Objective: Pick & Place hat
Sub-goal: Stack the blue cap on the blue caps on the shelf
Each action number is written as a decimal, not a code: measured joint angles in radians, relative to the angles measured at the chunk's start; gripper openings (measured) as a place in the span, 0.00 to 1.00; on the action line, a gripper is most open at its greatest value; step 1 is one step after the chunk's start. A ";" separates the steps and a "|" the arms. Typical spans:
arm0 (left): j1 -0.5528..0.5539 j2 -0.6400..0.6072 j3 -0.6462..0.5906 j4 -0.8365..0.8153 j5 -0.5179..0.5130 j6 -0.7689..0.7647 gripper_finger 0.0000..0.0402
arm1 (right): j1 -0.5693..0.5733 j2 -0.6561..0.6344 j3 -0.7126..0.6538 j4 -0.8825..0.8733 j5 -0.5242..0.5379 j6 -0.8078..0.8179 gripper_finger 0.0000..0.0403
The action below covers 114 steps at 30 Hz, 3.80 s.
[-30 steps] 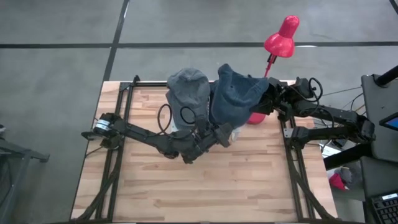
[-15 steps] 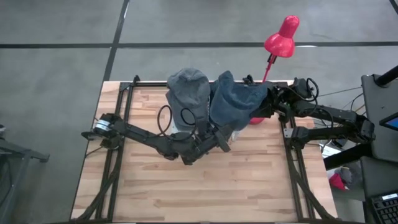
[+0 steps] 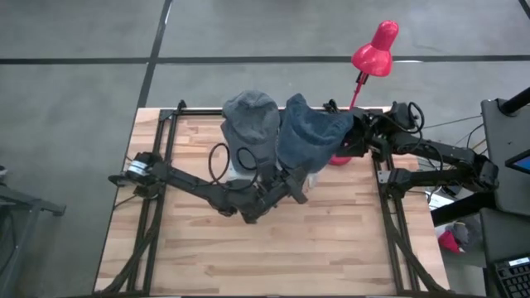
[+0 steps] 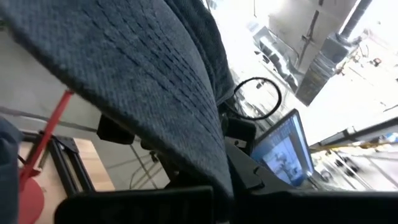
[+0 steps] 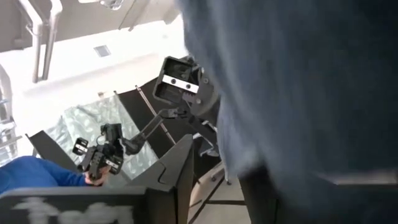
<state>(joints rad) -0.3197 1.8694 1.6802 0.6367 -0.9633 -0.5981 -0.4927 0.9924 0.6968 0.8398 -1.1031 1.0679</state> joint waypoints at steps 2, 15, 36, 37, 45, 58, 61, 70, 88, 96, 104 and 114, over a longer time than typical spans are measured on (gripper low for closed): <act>-0.011 0.000 0.000 0.024 -0.034 0.027 0.01 | -0.015 0.000 0.000 0.000 -0.012 0.005 0.28; -0.042 -0.005 0.000 0.181 -0.122 0.216 0.01 | -0.043 -0.005 0.000 -0.040 -0.068 -0.042 0.25; -0.118 -0.005 0.000 0.138 -0.207 0.389 0.01 | -0.045 -0.168 0.003 -0.040 -0.121 -0.294 0.15; -0.117 -0.005 0.000 0.125 -0.206 0.380 0.01 | -0.044 -0.178 0.007 -0.041 -0.132 -0.319 0.14; -0.117 -0.005 0.000 -0.048 -0.203 0.276 0.01 | -0.042 -0.193 0.093 -0.049 -0.226 -0.372 0.10; -0.109 -0.005 0.000 -0.141 -0.204 0.226 0.01 | -0.042 -0.054 0.268 -0.157 -0.427 -0.369 0.02; -0.107 -0.005 0.000 -0.185 -0.207 0.180 0.01 | -0.042 -0.020 0.304 -0.158 -0.441 -0.368 0.02; -0.105 -0.005 0.000 -0.230 -0.252 0.125 0.01 | -0.047 0.079 0.360 -0.158 -0.400 -0.399 0.02; -0.103 -0.005 0.000 -0.342 -0.256 0.103 0.01 | -0.017 0.133 0.740 -1.515 0.305 -1.486 0.02; -0.093 -0.005 0.000 -0.379 -0.258 0.100 0.01 | -0.009 0.139 0.856 -1.724 0.317 -1.525 0.02; -0.087 -0.005 0.000 -0.384 -0.253 0.100 0.01 | 0.061 0.142 0.855 -1.802 0.317 -1.571 0.06; -0.087 -0.005 0.000 -0.385 -0.240 0.107 0.01 | 0.129 0.186 0.853 -1.801 0.326 -1.573 0.26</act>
<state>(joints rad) -0.4072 1.8643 1.6802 0.2516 -1.2031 -0.4908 -0.3639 1.1783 1.5495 -0.9616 -0.7768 -0.5053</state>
